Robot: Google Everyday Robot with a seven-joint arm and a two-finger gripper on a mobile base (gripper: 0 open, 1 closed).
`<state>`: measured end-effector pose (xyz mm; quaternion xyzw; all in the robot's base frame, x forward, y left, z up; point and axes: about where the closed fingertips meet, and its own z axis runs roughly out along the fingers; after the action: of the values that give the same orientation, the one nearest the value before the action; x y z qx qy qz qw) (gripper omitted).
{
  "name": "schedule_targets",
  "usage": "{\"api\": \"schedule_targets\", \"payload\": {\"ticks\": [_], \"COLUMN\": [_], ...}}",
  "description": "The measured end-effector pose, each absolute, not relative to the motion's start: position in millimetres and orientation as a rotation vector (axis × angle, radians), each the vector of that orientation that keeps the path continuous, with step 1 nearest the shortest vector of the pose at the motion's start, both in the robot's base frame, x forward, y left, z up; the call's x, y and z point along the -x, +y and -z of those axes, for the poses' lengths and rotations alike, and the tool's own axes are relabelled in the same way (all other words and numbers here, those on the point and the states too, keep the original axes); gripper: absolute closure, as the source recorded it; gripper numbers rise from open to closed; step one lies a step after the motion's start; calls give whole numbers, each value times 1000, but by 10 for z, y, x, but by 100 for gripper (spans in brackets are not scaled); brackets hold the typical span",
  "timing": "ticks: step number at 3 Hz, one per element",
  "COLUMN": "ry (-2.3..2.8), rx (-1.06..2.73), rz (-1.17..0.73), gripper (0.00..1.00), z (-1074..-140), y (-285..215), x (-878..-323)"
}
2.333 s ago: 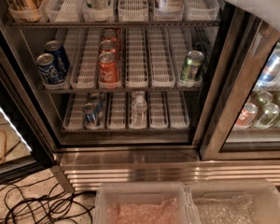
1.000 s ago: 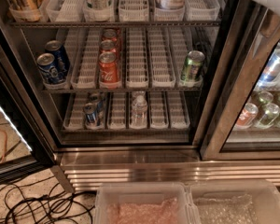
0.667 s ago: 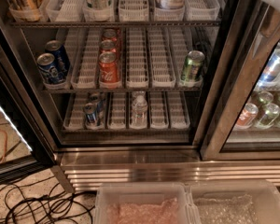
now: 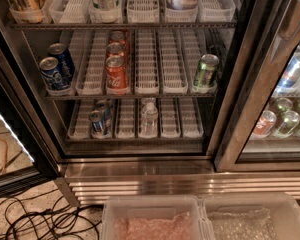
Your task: Pick blue plastic bottle from top shelf of fridge
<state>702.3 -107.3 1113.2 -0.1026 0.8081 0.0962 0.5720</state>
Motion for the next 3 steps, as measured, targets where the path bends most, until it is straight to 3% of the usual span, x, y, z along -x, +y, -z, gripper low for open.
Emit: {"api": "schedule_targets", "payload": {"ticks": [3], "ry": [1997], "rx": [363], "rz": [-212], "gripper": [100], "z": [-11316], "y": [-1030], "x": [-7098]}}
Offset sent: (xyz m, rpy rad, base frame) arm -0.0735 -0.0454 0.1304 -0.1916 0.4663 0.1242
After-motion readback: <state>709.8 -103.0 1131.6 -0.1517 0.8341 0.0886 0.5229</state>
